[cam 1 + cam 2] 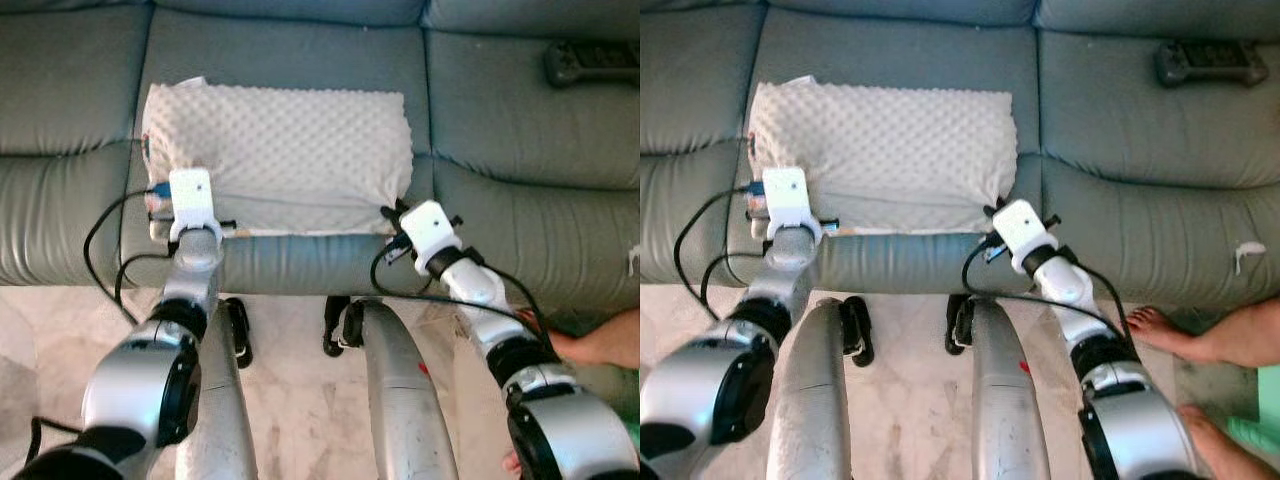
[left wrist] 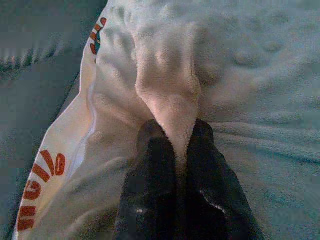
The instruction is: Move the pillow to the sofa
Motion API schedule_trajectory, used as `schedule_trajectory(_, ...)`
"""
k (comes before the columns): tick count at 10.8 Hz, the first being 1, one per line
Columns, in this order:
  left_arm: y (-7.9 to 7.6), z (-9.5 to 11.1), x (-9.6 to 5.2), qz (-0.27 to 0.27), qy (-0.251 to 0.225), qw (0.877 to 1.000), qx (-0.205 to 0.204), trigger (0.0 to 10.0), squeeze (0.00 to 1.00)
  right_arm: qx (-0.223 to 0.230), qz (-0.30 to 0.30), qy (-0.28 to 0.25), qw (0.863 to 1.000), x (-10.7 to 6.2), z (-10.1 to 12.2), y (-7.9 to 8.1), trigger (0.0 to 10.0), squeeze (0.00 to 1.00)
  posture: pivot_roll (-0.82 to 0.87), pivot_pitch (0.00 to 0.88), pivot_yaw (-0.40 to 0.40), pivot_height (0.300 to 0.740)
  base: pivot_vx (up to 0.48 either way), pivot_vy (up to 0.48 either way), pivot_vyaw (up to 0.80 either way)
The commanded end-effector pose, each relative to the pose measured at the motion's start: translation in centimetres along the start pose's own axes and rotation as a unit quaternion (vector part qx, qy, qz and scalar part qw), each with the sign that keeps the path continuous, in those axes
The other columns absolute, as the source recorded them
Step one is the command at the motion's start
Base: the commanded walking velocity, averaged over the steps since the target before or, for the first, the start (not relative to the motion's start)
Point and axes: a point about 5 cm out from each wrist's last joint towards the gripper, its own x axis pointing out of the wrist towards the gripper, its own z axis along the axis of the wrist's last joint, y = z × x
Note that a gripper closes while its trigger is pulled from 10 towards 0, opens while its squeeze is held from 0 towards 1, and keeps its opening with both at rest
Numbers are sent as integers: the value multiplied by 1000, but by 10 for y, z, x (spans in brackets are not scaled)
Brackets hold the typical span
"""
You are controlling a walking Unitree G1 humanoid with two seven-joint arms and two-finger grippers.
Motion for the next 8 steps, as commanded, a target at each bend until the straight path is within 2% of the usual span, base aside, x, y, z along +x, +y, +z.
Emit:
schedule_trajectory(1,33,-26,0,60,56,997,-3,10000,0,26,-74,70,995,-29,-31,-27,10000,776,-104,546,-14,643,0,0,0)
schedule_trajectory(2,32,-24,1,60,54,997,-6,10000,1000,37,-83,67,994,-28,-31,-27,10000,1000,-102,545,-13,643,0,0,0)
schedule_trajectory(4,30,-26,-1,55,57,997,-8,10000,1000,43,-80,63,994,-30,-33,-19,10000,1000,-103,543,-11,643,0,0,0)
schedule_trajectory(6,31,-25,0,55,55,997,-9,10000,1000,48,-85,62,993,-32,-34,-20,10000,1000,-104,533,-13,643,0,0,0)
schedule_trajectory(8,22,-24,-1,25,52,998,-18,10000,1000,51,-90,54,993,-30,-31,-21,10000,1000,-102,528,-13,643,0,0,0)
